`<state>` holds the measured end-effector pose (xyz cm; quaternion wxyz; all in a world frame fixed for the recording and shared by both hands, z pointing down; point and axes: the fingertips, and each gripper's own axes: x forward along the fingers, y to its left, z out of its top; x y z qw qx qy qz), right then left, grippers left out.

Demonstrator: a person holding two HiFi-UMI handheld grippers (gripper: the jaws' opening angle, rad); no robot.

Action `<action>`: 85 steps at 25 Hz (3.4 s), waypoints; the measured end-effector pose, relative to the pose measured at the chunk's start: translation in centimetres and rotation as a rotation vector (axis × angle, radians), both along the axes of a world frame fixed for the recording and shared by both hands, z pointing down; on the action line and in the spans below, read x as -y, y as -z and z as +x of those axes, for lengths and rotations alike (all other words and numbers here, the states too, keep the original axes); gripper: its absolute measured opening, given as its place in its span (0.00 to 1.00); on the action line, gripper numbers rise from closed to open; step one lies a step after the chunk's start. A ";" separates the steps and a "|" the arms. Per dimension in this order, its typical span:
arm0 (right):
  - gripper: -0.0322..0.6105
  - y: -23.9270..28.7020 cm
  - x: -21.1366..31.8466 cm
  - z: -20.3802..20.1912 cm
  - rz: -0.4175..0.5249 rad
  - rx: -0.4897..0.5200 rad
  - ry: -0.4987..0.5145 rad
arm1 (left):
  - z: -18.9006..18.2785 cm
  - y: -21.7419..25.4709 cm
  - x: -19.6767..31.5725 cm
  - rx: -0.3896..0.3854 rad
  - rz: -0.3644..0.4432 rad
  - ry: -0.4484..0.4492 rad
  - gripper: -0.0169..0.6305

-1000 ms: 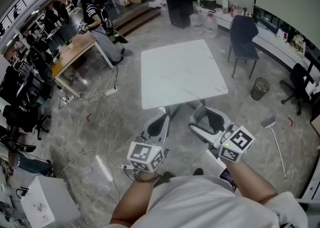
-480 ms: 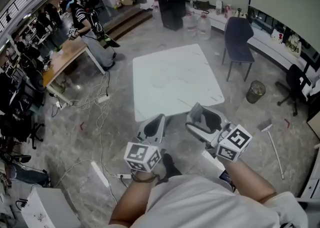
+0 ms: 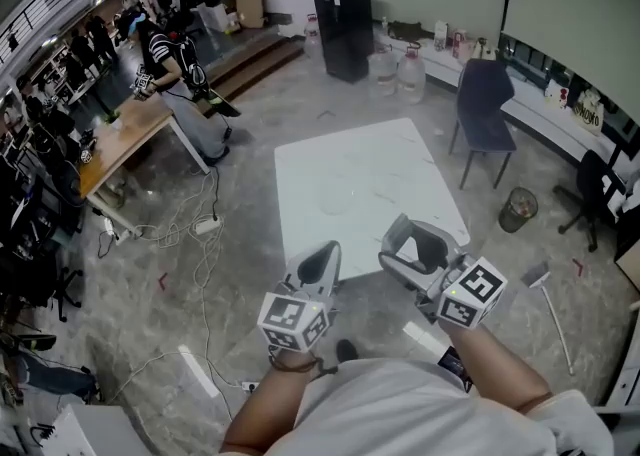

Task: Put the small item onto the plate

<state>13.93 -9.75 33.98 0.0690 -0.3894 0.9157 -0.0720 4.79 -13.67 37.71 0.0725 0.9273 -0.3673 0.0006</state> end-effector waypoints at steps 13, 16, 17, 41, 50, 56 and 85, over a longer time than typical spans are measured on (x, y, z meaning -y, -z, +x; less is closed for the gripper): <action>0.51 0.3 13.2 -8.3 0.001 -0.008 -0.035 | -9.0 0.3 12.6 -0.013 0.004 -0.027 0.04; 0.51 -0.4 15.1 -8.8 -0.017 -0.016 -0.036 | -9.8 -0.4 14.5 -0.012 -0.003 -0.024 0.04; 0.51 -0.6 15.8 -8.8 -0.020 -0.017 -0.036 | -10.0 -0.6 15.2 -0.010 -0.005 -0.023 0.04; 0.51 -8.8 42.3 -1.4 -0.120 -0.139 0.176 | -1.9 -5.0 37.4 0.001 -0.052 0.140 0.04; 0.51 -17.4 49.9 -2.2 -0.209 -0.256 0.200 | -2.8 -10.8 43.5 0.006 -0.133 0.170 0.04; 0.51 -26.3 53.3 -2.9 -0.349 -0.387 0.192 | -3.6 -15.5 47.0 0.007 -0.212 0.141 0.04; 0.51 -54.3 52.5 -6.8 -0.657 -1.015 0.431 | -6.1 -25.3 52.9 0.019 -0.351 0.133 0.04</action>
